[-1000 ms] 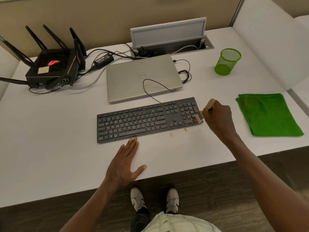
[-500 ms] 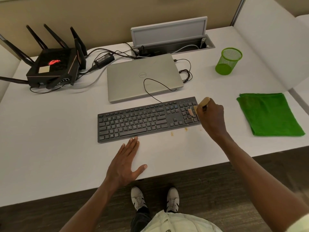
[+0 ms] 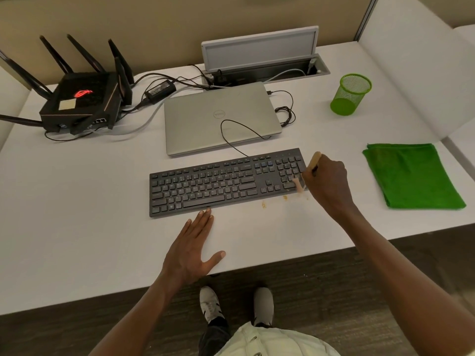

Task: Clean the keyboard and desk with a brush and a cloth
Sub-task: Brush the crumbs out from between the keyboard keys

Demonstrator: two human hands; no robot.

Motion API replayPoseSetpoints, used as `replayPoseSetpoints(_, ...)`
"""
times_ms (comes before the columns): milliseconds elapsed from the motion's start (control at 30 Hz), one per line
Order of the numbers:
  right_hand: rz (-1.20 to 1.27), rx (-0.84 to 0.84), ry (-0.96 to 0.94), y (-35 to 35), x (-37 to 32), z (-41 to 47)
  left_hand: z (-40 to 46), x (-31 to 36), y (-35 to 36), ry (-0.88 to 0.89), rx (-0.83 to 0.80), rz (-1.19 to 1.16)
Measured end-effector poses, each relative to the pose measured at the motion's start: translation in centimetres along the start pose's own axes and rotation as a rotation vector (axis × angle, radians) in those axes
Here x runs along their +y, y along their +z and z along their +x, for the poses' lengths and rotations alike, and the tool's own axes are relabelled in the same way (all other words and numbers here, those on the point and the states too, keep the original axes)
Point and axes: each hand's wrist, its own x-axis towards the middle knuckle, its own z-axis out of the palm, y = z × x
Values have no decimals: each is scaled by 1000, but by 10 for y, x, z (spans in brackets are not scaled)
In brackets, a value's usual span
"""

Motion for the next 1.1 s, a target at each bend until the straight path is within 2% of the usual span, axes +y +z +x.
replayPoseSetpoints(200,89,51,29,-3,-7,11,0,0,0,5,9,-11)
replayPoseSetpoints(467,27,12,-39,-7,-4,-11,-1,0,1,3,17,-10)
replayPoseSetpoints(767,224,-18,-173,-5,-15,14,0,0,0,4,13,-7)
replayPoseSetpoints(900,191,-146,-317,3,-21,14,0,0,1,1,8,-10)
replayPoseSetpoints(1100,175,-131,-366,5,-18,21,0,0,0,1,9,-5)
